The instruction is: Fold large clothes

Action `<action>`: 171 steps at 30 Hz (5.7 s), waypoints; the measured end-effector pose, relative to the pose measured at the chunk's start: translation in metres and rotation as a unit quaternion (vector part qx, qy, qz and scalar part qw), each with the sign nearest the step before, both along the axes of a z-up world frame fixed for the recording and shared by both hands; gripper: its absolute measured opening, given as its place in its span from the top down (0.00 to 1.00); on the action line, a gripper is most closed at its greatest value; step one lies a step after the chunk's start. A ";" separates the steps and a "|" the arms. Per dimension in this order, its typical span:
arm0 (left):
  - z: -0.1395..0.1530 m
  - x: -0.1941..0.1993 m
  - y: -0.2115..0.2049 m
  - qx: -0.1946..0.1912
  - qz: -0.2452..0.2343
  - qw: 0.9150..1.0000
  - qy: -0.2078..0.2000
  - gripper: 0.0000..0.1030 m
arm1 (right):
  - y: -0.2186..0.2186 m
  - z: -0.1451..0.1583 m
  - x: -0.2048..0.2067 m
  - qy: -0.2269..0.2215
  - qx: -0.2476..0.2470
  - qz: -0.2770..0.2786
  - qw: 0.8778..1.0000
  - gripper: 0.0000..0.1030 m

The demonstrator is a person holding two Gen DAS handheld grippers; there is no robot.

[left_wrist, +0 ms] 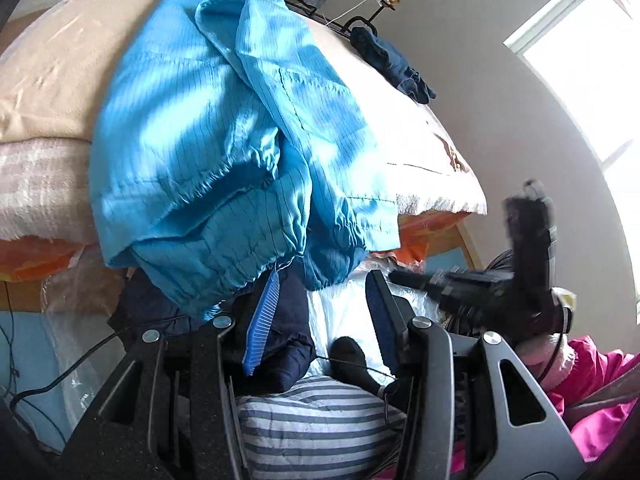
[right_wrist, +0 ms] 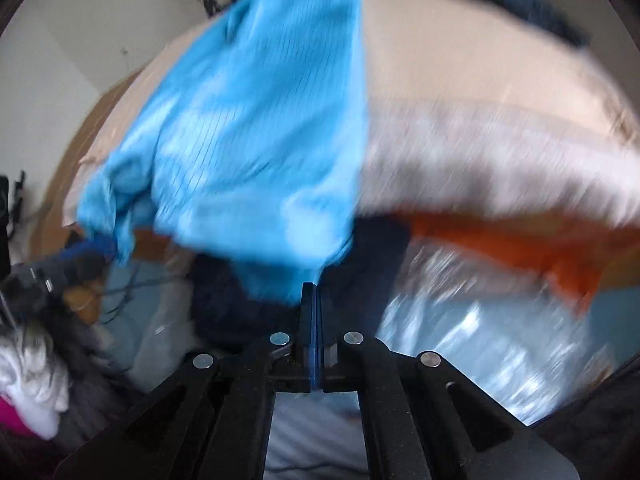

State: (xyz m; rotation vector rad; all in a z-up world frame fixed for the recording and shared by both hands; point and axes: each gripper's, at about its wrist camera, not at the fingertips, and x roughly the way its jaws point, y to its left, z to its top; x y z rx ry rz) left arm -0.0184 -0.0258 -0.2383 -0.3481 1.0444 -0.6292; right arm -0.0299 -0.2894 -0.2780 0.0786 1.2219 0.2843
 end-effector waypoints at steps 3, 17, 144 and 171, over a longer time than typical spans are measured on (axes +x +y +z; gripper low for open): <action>0.006 -0.007 0.003 0.006 -0.015 1.000 -0.002 0.56 | 0.007 -0.004 -0.003 0.014 -0.006 0.047 0.999 1.00; -0.025 0.048 0.101 -0.037 0.124 0.989 0.064 0.54 | -0.043 0.022 0.058 -0.011 0.073 0.069 0.995 0.62; 0.006 0.366 -0.005 0.032 -0.025 0.999 -0.029 0.99 | -0.004 0.104 0.584 -0.124 -0.041 0.010 0.991 0.94; 0.216 0.124 0.088 0.030 0.033 0.987 -0.155 0.58 | -0.043 0.348 0.161 -0.281 0.054 0.071 0.955 0.72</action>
